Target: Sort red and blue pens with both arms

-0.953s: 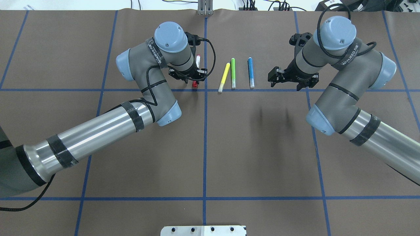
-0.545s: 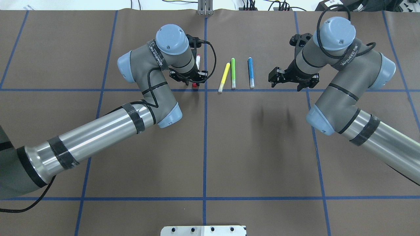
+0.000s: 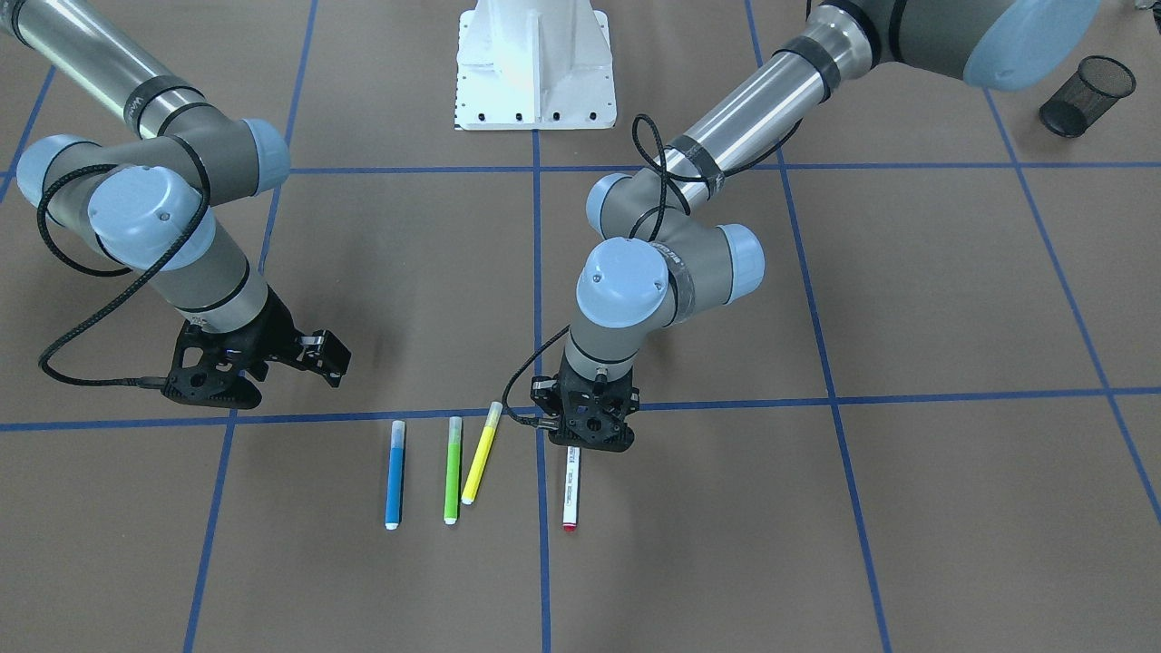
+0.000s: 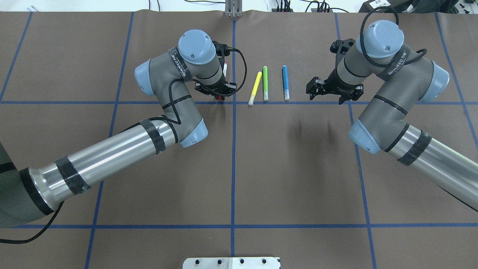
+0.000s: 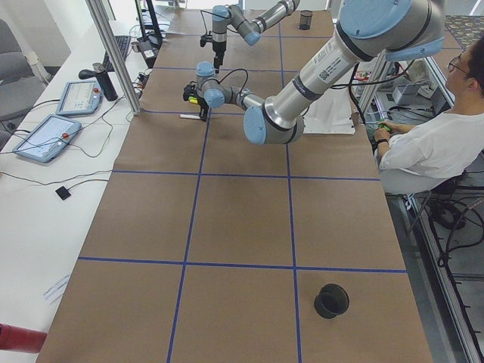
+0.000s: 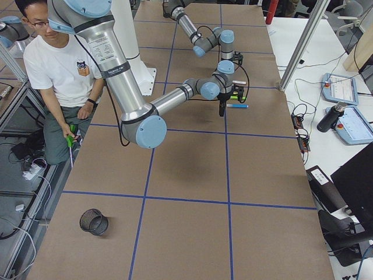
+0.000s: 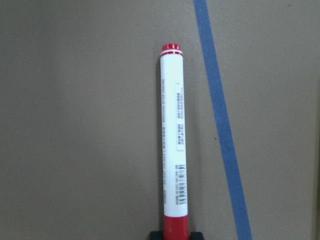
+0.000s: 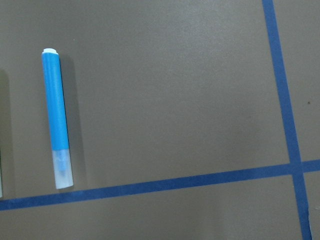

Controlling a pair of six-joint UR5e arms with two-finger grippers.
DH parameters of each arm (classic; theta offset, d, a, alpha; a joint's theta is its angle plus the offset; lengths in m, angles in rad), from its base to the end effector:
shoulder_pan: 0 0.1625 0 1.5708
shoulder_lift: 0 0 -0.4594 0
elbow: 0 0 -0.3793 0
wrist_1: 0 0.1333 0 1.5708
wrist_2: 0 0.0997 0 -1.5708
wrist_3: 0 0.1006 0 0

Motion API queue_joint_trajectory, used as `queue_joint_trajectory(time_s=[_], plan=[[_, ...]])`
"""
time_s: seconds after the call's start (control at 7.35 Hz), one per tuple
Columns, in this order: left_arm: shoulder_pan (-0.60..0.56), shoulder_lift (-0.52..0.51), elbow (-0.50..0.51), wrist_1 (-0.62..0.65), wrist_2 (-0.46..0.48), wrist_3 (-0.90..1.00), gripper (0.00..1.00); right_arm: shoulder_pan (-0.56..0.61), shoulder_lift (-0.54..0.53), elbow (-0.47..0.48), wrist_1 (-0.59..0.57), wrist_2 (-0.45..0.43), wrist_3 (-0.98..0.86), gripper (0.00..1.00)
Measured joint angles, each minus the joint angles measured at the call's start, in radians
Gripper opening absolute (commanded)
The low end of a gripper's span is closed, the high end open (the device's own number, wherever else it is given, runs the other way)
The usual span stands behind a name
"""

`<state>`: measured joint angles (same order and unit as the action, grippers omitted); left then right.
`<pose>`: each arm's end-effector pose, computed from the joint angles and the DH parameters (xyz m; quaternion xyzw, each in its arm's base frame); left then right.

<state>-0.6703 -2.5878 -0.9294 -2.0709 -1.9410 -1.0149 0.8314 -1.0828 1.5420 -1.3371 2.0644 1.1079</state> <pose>0.6290 -0.6223 0.2485 0.1035 0.4368 0.0270 0.8932 -0.4008 -0.5666 0.4046 0.0152 -0.4012 0.0855 0.9118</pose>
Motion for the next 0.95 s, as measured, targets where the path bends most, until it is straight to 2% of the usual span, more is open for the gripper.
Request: queue_joint_trajectory(time_s=[0.27,0.41,0.68,0.95], plan=[[-0.03,0.025,-0.073,0.009,-0.007,-0.009,0.0,-0.001,0.027,-0.014,0.0,-0.001,0.002,0.99],[-0.052,0.088,-0.154,0.02,-0.039,-0.01,0.0,-0.002,0.05,-0.038,0.005,-0.001,0.002,0.98],[-0.127,0.292,-0.376,0.04,-0.18,-0.006,0.0,-0.004,0.121,-0.121,0.016,-0.001,0.013,0.94],[-0.22,0.511,-0.611,0.042,-0.315,0.002,0.0,-0.013,0.207,-0.239,0.023,-0.004,0.015,0.83]])
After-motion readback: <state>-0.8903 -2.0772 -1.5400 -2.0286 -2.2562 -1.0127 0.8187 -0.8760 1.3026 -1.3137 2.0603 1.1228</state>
